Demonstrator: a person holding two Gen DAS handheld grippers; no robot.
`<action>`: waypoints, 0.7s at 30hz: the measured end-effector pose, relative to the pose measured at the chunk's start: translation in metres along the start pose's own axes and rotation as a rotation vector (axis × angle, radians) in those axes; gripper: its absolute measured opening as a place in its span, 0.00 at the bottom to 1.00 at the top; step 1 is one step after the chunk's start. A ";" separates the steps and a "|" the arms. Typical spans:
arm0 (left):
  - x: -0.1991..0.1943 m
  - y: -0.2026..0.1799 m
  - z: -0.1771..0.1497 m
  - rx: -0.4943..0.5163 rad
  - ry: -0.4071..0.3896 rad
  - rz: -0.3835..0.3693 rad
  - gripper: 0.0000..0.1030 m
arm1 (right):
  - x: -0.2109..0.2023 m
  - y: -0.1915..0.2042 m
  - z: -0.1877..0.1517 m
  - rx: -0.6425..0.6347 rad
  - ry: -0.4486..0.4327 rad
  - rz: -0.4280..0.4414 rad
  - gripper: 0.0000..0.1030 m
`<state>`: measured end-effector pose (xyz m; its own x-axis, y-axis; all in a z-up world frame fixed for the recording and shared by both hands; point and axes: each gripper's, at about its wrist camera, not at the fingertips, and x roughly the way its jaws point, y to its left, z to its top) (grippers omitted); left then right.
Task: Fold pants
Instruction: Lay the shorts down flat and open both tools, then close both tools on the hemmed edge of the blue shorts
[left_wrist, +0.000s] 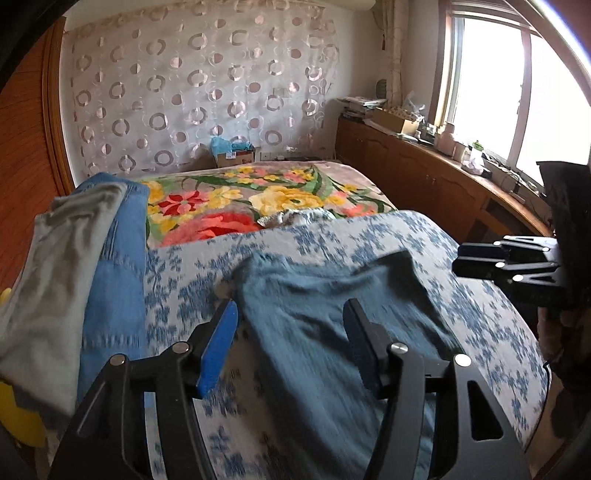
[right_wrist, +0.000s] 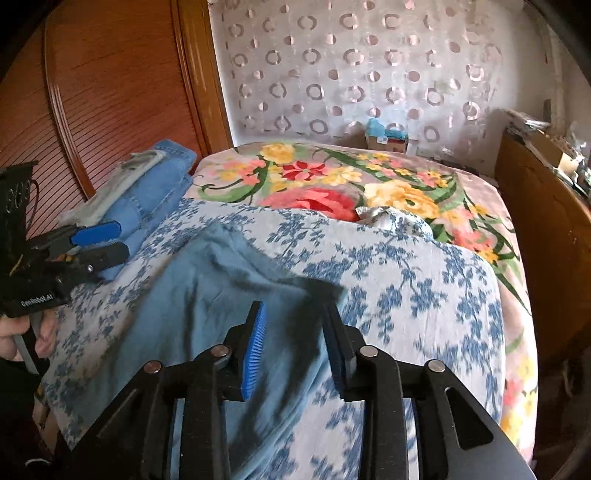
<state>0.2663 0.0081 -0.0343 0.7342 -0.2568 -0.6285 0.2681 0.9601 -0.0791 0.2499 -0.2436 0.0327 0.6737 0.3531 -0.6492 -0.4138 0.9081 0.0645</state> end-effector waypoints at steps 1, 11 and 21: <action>-0.005 -0.001 -0.005 0.002 -0.001 0.006 0.59 | -0.007 0.003 -0.005 0.007 -0.006 0.003 0.36; -0.044 -0.015 -0.047 0.007 0.003 0.002 0.59 | -0.056 0.025 -0.058 0.026 -0.026 0.000 0.39; -0.055 -0.027 -0.090 0.002 0.049 -0.004 0.59 | -0.076 0.043 -0.104 0.060 -0.003 0.010 0.39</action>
<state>0.1626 0.0063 -0.0677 0.7014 -0.2552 -0.6655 0.2723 0.9588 -0.0806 0.1173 -0.2544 0.0060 0.6717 0.3634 -0.6456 -0.3837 0.9161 0.1164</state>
